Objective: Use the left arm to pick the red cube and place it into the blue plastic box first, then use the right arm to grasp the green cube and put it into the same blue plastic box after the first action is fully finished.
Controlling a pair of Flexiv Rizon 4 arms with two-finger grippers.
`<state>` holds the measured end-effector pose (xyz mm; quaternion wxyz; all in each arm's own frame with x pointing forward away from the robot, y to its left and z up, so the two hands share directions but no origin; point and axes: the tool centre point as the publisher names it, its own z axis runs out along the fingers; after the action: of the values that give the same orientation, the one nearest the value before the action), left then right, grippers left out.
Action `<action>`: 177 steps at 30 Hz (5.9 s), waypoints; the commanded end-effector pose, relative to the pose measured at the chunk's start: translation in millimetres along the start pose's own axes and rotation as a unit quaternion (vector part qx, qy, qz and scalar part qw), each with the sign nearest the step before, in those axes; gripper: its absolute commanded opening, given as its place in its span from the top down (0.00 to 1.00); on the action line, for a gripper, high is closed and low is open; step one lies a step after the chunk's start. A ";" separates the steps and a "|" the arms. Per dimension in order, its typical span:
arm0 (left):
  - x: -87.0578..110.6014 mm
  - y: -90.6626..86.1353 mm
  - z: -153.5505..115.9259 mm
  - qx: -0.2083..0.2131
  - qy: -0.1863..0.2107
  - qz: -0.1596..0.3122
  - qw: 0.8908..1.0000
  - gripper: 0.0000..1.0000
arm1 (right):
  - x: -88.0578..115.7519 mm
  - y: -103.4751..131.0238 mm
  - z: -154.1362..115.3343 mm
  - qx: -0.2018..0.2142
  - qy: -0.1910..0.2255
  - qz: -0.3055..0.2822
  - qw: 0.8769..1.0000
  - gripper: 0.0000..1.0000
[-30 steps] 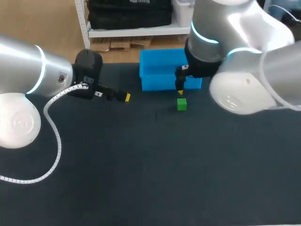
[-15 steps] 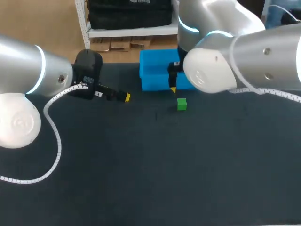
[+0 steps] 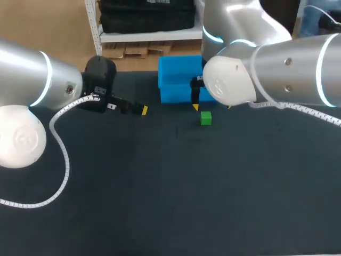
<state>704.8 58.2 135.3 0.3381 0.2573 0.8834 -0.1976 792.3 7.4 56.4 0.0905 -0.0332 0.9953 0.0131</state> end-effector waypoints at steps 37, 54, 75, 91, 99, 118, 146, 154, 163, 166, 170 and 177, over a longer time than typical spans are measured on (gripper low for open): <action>0.8 1.8 -0.2 0.004 -0.002 0.001 1.000 0.00 | -5.4 8.0 59.5 -0.001 0.002 -0.004 1.000 1.00; 0.8 1.8 -0.2 0.004 -0.002 0.001 1.000 0.00 | -5.9 -0.6 48.2 -0.009 0.001 0.007 1.000 1.00; 0.8 1.8 -0.2 0.004 -0.002 0.001 1.000 0.00 | -20.4 -2.1 -77.7 -0.030 -0.071 0.005 0.997 1.00; 0.8 1.8 -0.2 0.004 -0.002 0.001 1.000 0.00 | -26.8 -1.0 -92.7 -0.081 -0.182 0.004 0.980 1.00; 0.8 1.8 -0.2 0.004 -0.002 0.001 1.000 0.00 | -29.5 -1.9 -99.3 -0.088 -0.237 0.002 0.967 1.00; 0.8 1.8 -0.2 0.004 -0.002 0.001 1.000 0.00 | -67.4 -1.5 -76.3 -0.076 -0.248 0.000 0.966 1.00; 0.8 1.8 -0.2 0.004 -0.002 0.001 1.000 0.00 | -174.2 14.9 -7.3 -0.066 -0.203 0.002 0.977 1.00; 0.8 1.8 -0.2 0.004 -0.002 0.001 1.000 0.00 | -182.8 5.3 9.4 -0.058 -0.183 0.013 0.981 1.00; 0.8 1.8 -0.2 0.004 -0.002 0.001 1.000 0.00 | -185.7 2.1 20.5 -0.054 -0.162 0.019 0.985 1.00; 0.8 1.8 -0.2 0.004 -0.002 0.001 1.000 0.00 | -184.6 2.4 22.0 -0.053 -0.160 0.018 0.986 1.00; 0.8 1.8 -0.2 0.004 -0.002 0.001 1.000 0.00 | -183.7 2.9 23.1 -0.053 -0.155 0.017 0.986 1.00; 0.8 1.8 -0.2 0.004 -0.002 0.001 1.000 0.00 | -182.9 2.9 22.9 -0.049 -0.146 0.016 0.988 1.00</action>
<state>704.8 58.1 135.3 0.3380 0.2572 0.8835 -0.1976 966.8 20.3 65.4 0.2495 -0.0184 0.9657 0.0695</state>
